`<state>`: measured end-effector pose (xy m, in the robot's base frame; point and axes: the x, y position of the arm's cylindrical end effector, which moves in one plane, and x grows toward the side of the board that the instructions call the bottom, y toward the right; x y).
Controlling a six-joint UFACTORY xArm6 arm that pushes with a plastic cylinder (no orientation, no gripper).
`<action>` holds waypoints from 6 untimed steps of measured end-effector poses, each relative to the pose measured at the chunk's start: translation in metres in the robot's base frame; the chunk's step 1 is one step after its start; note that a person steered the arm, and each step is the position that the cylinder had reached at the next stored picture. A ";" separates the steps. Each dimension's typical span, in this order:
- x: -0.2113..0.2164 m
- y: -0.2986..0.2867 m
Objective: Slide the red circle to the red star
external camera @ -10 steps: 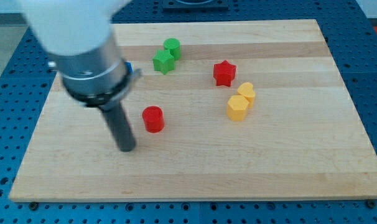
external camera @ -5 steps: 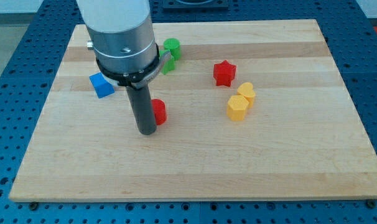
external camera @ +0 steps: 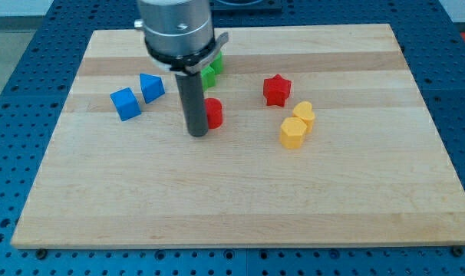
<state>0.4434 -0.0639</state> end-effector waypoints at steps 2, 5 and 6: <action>-0.032 0.031; -0.064 -0.011; -0.064 -0.010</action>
<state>0.3798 -0.0740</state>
